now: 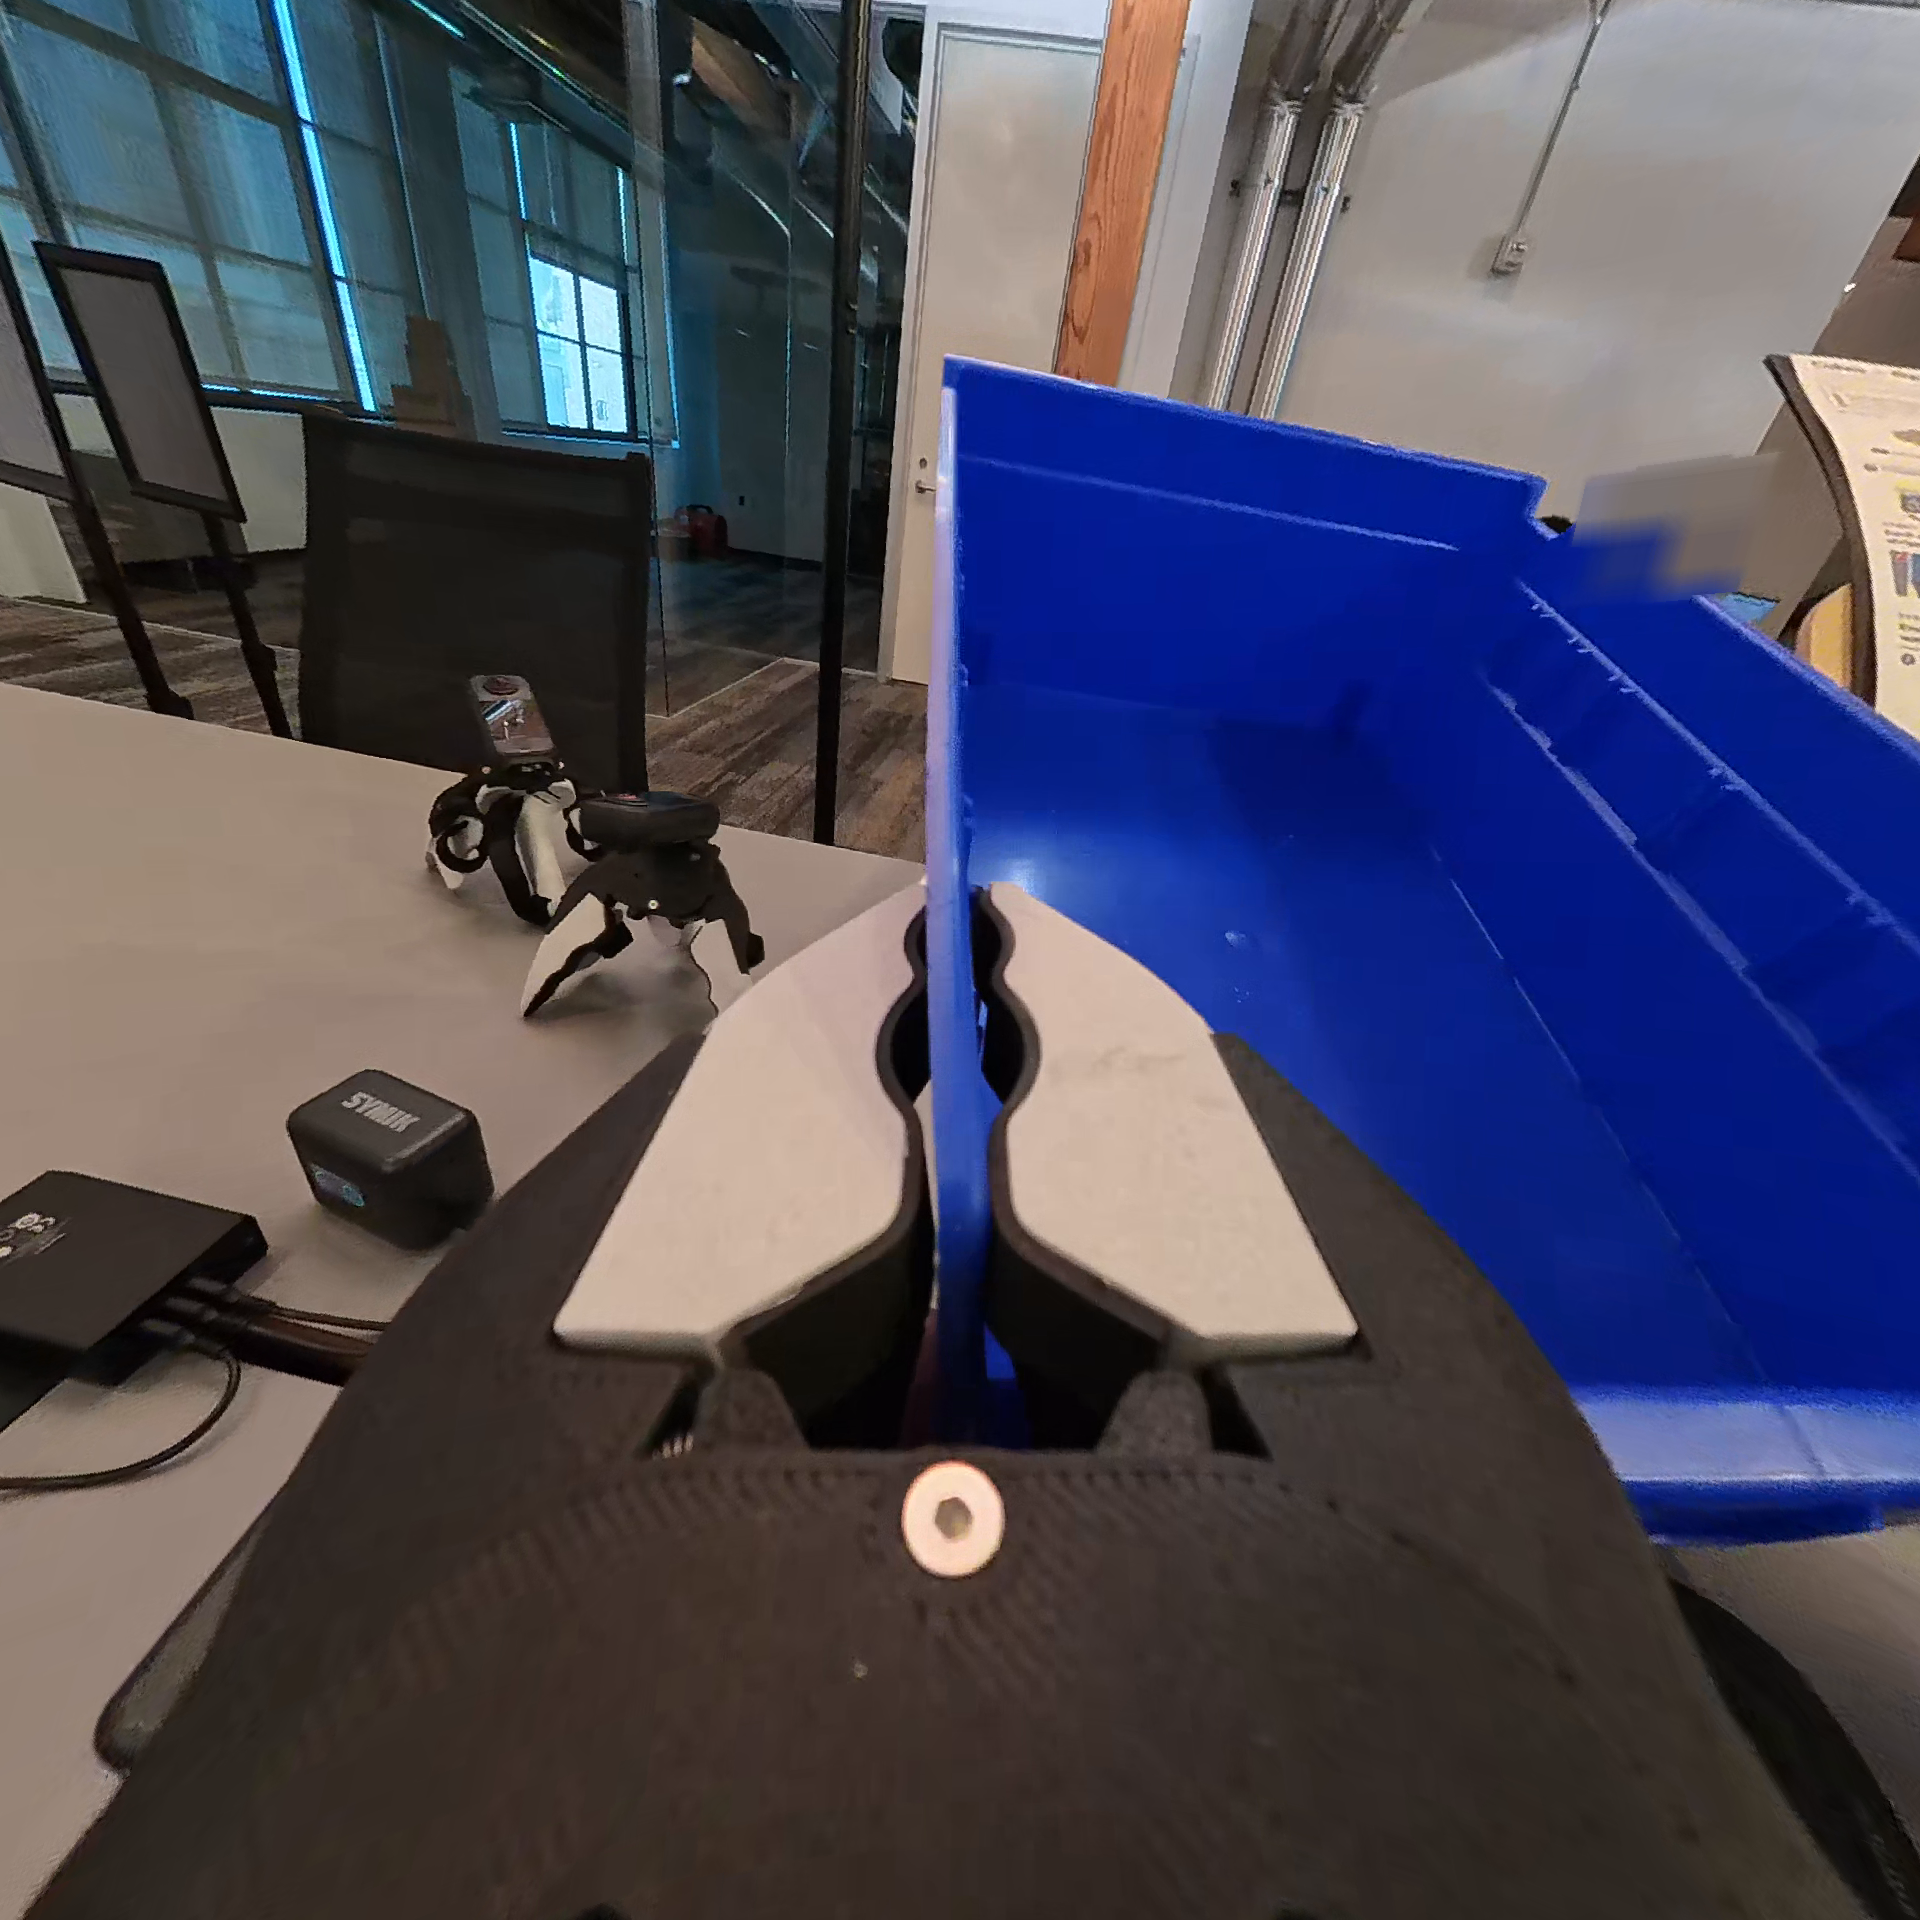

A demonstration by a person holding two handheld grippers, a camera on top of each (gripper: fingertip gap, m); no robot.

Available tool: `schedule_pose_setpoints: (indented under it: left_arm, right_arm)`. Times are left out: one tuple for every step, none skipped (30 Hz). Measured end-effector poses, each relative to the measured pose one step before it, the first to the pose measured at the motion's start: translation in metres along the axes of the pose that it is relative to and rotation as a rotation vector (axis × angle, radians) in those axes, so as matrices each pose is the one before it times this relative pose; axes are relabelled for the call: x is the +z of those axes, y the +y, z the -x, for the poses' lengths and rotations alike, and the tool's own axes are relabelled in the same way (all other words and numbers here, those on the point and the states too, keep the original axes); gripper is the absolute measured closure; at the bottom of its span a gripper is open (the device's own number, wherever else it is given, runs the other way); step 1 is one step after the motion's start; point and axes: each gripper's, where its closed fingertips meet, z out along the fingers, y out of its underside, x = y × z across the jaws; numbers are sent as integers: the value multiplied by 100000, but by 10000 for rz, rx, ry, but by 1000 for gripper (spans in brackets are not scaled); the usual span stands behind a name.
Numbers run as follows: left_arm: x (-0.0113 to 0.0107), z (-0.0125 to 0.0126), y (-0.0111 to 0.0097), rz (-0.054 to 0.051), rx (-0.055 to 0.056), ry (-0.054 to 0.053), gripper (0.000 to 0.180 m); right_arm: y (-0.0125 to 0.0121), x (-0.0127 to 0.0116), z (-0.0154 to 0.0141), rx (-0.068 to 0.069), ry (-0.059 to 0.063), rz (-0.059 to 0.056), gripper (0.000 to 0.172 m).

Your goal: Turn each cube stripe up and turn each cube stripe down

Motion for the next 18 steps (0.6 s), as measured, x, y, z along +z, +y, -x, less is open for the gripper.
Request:
schedule_pose_setpoints:
  left_arm:
    - [-62, 164, -18, -29, -14, -23, 176]
    - [-50, 151, -27, -27, -31, -17, 175]
    - [-47, 124, -26, -30, -20, -21, 176]
    - [-39, 90, -40, -36, -14, -16, 176]
    - [-27, 40, -52, -34, -14, -5, 176]
    - [-23, 4, -63, -28, -12, 12, 176]
    - [-15, -45, -85, -34, -8, 25, 176]
    - [-6, -96, -123, -44, -3, 33, 176]
    - [-21, -156, -175, -51, 17, 41, 176]
    - [-20, -220, -230, -69, 52, 53, 176]
    - [-23, -292, -343, -97, 62, 72, 175]
    - [7, -407, -400, -109, 58, 96, 175]
    - [42, -543, -456, -116, 59, 116, 176]
    - [71, -665, -510, -131, 34, 138, 175]
    - [116, -839, -563, -145, 34, 181, 176]
    - [176, -1009, -606, -146, 53, 197, 176]
    - [247, -1213, -651, -158, 61, 230, 175]
    - [334, -1410, -636, -133, 70, 268, 176]
  right_arm:
    - [-401, 472, -732, 262, 79, 56, 143]
    - [-346, 409, -630, 281, 50, 67, 143]
    - [-331, 361, -534, 146, 92, 52, 143]
    - [-307, 307, -408, 49, 97, 13, 143]
    - [-249, 224, -277, 47, 38, 7, 143]
    - [-112, 137, -150, 30, -15, 39, 143]
    - [30, -6, -95, -7, 16, 63, 140]
    - [29, -243, -154, 4, 152, -36, 123]
    - [-7, -616, -58, 62, 125, -194, 118]
    - [-52, -1029, 227, 141, -76, -308, 118]
    - [-188, -1404, 478, 217, -243, -447, 118]
    - [-447, -1818, 624, 258, -319, -662, 119]
    - [-664, -2223, 632, 293, -305, -827, 121]
    - [-812, -2553, 617, 360, -314, -910, 123]
    - [-1060, -2838, 762, 459, -427, -1012, 123]
    - [-1329, -3068, 746, 498, -365, -1097, 123]
    - [-1510, -3152, 638, 463, -227, -1123, 120]
    - [-1610, -3090, 622, 454, -197, -1058, 119]
